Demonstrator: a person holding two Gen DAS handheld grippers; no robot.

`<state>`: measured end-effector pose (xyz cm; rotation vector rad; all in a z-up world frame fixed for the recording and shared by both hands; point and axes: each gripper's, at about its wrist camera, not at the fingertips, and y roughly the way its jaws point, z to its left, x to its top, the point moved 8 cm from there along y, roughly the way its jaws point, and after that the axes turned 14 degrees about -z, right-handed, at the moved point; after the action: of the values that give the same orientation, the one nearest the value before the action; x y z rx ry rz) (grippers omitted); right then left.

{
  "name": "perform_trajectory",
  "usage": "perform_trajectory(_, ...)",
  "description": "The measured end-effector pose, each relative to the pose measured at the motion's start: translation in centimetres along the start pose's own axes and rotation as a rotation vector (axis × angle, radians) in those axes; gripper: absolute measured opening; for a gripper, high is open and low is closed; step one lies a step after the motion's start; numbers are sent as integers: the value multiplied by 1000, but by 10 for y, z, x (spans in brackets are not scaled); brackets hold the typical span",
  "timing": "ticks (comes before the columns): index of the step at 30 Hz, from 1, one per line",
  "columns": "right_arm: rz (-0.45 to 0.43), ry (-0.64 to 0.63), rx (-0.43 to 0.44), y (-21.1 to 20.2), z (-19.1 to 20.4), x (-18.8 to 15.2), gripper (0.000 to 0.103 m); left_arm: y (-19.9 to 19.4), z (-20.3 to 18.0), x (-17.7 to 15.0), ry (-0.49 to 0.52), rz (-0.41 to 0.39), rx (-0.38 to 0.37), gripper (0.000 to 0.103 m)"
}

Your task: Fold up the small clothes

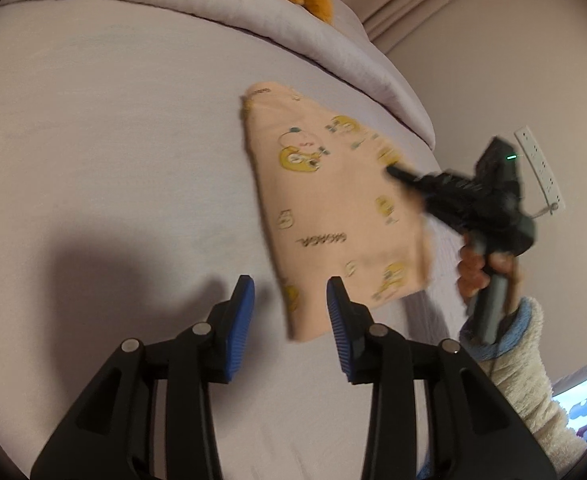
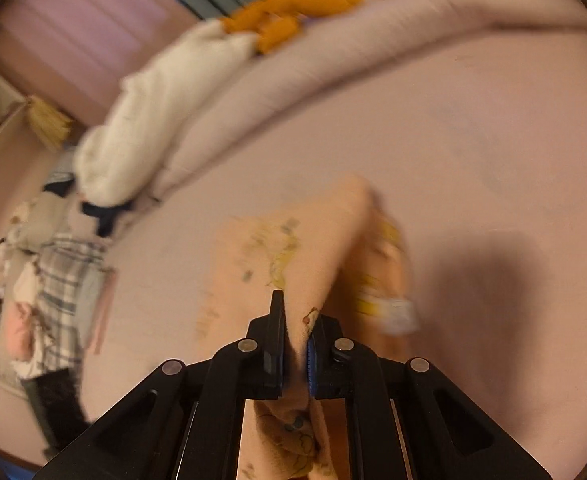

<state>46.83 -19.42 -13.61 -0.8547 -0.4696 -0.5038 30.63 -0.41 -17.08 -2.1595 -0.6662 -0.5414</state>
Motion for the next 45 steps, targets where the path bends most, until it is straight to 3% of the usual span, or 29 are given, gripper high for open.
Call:
perform_trajectory(2, 24, 17, -39, 13, -20, -10, 10, 14, -17, 4, 7, 3, -27, 37)
perform_trajectory(6, 2, 122, 11, 20, -33, -13, 10, 36, -50, 8, 77, 9, -69, 37)
perform_trajectory(8, -34, 67, -51, 14, -31, -7, 10, 41, -58, 1, 108, 24, -81, 37)
perform_trajectory(10, -132, -64, -131, 1, -18, 6, 11, 55, -64, -7, 131, 51, -84, 37)
perform_trajectory(12, -192, -152, -123, -5, 0, 16, 11, 72, -65, -17, 133, 82, -82, 37)
perform_trajectory(15, -151, -210, -67, 8, 16, 18, 11, 89, -58, -29, 123, 118, -62, 36)
perform_trajectory(20, -10, -172, -154, 57, -10, 11, 8, 97, -51, -32, 108, 119, -64, 33)
perform_trajectory(22, -39, -131, -146, 61, -18, 17, 2, 98, -53, -34, 132, 118, -58, 33)
perform_trajectory(26, -59, -18, -108, 58, -25, 27, 2, 95, -58, -33, 145, 125, -49, 33)
perform_trajectory(29, -97, -83, -109, 31, -13, 24, 4, 88, -64, -20, 142, 94, -77, 35)
perform_trajectory(34, -52, -174, 85, -16, 30, -18, 12, 79, -58, 34, 65, -35, -93, 40)
perform_trajectory(38, -4, -231, 127, -30, 40, -55, 12, 105, -43, 61, 38, -52, -35, 39)
perform_trajectory(43, 77, -250, 70, -13, 13, -97, 12, 152, -25, 80, -29, -32, 47, 38)
perform_trajectory(45, 42, -197, 112, -15, 0, -99, 12, 172, -20, 82, -30, -17, 88, 34)
